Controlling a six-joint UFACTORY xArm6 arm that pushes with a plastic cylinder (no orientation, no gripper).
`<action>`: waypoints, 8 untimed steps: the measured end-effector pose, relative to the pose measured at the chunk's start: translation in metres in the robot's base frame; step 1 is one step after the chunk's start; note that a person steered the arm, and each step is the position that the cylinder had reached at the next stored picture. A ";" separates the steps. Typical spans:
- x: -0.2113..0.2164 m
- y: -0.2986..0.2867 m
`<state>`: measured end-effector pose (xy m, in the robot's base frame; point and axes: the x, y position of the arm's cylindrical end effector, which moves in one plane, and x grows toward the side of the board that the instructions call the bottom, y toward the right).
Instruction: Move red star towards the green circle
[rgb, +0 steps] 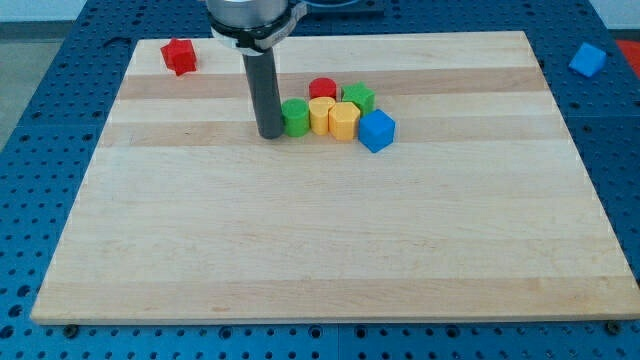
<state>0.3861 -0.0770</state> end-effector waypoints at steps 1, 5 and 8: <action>0.006 0.000; -0.094 -0.200; -0.168 -0.125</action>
<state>0.2186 -0.2023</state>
